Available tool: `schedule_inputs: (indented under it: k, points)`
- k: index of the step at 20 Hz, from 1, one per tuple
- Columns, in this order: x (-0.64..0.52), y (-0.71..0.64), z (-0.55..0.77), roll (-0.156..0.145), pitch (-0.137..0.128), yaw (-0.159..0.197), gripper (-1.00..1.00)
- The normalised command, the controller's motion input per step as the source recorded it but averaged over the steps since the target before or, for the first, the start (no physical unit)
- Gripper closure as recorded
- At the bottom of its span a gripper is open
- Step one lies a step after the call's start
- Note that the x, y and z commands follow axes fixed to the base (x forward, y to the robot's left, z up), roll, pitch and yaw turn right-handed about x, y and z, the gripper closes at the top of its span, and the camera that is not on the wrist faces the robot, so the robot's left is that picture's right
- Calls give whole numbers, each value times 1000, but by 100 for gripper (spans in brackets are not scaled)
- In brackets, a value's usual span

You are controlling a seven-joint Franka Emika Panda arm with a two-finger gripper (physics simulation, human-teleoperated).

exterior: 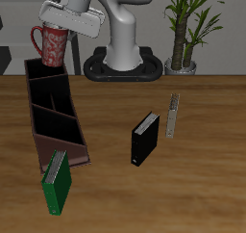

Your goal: Place the red mug into the right desk caddy's right compartment

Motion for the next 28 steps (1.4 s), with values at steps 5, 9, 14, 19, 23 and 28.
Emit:
schedule_inputs:
  k: [5, 9, 14, 19, 23, 28]
  points:
    - [-233, -263, -193, -70, 8, -3, 100]
    - [-89, -134, -47, -26, -5, 9, 100]
    - [34, -131, -77, -39, 11, 1, 100]
    - [91, -145, -144, -34, 19, -24, 100]
    - [149, -54, -283, -2, 41, -18, 100]
    - [146, 20, -215, 16, 27, -19, 100]
